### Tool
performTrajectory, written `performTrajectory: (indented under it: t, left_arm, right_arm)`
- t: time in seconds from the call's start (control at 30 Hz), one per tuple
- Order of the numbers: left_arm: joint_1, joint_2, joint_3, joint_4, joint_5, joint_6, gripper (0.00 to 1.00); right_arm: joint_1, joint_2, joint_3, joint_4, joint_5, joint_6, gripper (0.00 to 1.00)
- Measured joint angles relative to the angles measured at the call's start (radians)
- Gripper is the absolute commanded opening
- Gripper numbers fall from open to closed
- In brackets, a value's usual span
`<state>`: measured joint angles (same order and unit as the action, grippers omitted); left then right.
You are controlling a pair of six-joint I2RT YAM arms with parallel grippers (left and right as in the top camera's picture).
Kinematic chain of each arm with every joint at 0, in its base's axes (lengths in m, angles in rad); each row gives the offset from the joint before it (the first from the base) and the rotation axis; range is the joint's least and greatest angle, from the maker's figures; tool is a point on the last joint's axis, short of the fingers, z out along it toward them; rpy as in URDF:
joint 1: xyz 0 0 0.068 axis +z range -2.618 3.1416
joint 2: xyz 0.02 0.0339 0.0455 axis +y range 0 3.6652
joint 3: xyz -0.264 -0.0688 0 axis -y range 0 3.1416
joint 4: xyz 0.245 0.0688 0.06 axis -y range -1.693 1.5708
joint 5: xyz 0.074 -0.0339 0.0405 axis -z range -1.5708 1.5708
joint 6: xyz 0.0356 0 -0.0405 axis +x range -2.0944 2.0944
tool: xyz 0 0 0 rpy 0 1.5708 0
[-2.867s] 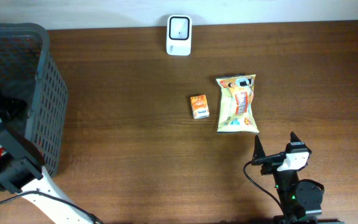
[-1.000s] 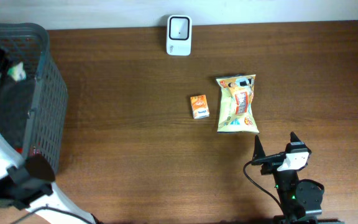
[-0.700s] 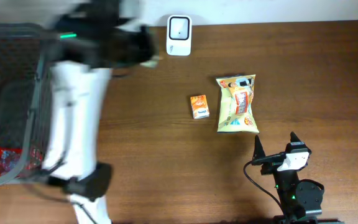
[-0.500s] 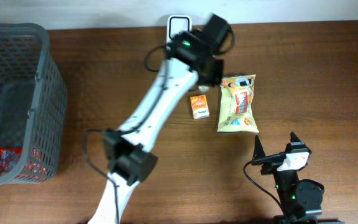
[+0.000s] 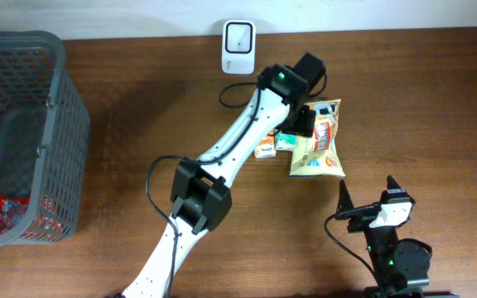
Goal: Scan the item barcode
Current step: 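Place the green tissue pack next to the orange box with the left gripper, then reach the left gripper into the basket and grasp the red snack bag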
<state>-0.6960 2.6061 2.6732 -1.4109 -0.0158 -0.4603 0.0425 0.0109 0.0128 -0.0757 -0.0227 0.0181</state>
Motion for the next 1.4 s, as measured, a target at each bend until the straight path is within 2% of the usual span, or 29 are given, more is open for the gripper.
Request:
performTrajectory:
  t: [0.1,0.17,0.27,0.33,0.47,0.63,0.77,0.87,0.97,1.03,1.17,1.4]
  left_arm:
    - [0.053,-0.071,0.104,-0.086,0.000,0.016,0.97]
    - [0.128,-0.187,0.168,-0.171,0.000,0.023,0.97]
    - [0.223,-0.315,0.185,-0.256,0.000,0.025,0.98]
    - [0.296,-0.372,0.187,-0.275,-0.012,0.034,0.97]
    - [0.441,-0.423,0.185,-0.276,-0.019,0.066,0.99]
    - [0.727,-0.665,0.185,-0.276,-0.020,0.096,0.99]
    - [1.077,-0.740,0.184,-0.276,-0.045,0.100,0.99]
    - [1.252,-0.730,0.022,-0.276,-0.053,0.094,0.99]
    - [1.317,-0.723,-0.236,-0.229,-0.102,-0.022,0.99]
    - [1.333,-0.715,-0.445,-0.115,-0.112,-0.075,0.99]
    - [1.332,-0.710,-0.758,0.108,-0.082,-0.105,0.99]
    - [1.332,-0.710,-1.148,0.375,-0.071,-0.166,0.99]
  right_arm:
    - [0.000,0.000,0.000,0.000,0.000,0.001,0.98]
    - [0.000,0.000,0.000,0.000,0.000,0.001,0.98]
    - [0.000,0.000,0.000,0.000,0.000,0.001,0.98]
    - [0.000,0.000,0.000,0.000,0.000,0.000,0.98]
    - [0.000,0.000,0.000,0.000,0.000,0.000,0.98]
    - [0.000,0.000,0.000,0.000,0.000,0.000,0.98]
    - [0.000,0.000,0.000,0.000,0.000,0.001,0.98]
    - [0.000,0.000,0.000,0.000,0.000,0.001,0.98]
    - [0.000,0.000,0.000,0.000,0.000,0.000,0.98]
    - [0.000,0.000,0.000,0.000,0.000,0.000,0.98]
    - [0.000,0.000,0.000,0.000,0.000,0.001,0.98]
    - [0.000,0.000,0.000,0.000,0.000,0.001,0.98]
